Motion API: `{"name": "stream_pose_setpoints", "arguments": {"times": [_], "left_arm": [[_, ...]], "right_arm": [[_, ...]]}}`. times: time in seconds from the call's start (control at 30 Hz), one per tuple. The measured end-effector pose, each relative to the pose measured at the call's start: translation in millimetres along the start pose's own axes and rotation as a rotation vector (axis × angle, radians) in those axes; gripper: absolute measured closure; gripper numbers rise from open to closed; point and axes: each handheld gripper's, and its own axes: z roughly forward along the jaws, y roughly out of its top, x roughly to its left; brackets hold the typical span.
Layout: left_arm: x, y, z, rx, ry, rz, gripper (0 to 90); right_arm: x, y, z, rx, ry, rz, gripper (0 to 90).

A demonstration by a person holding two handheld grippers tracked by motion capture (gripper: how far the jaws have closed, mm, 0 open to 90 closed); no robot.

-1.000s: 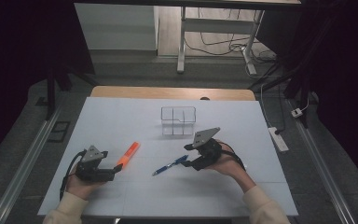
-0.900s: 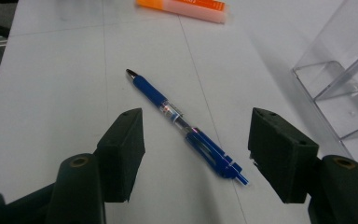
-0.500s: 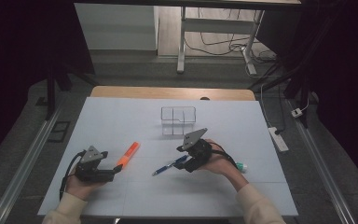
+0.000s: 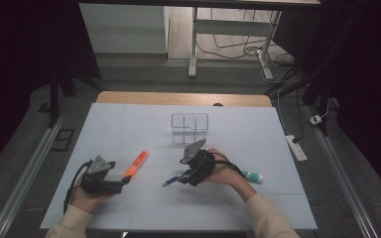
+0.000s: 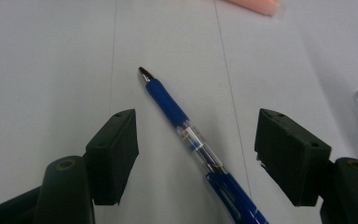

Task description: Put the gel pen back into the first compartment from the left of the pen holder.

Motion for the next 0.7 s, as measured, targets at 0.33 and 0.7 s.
{"name": "stream_pose_setpoints", "arguments": {"times": [0.33, 0.7], "left_arm": [[-0.1, -0.4, -0.5, 0.001, 0.003, 0.003, 18.4], [0.9, -1.2, -0.1, 0.003, 0.004, 0.0, 18.4]], "right_arm": [[-0.1, 6.7, 15.9, 0.043, 0.035, -0.041, 34.9], [-4.5, 3.9, 31.1, 0.088, 0.07, -0.054, 43.9]]}}
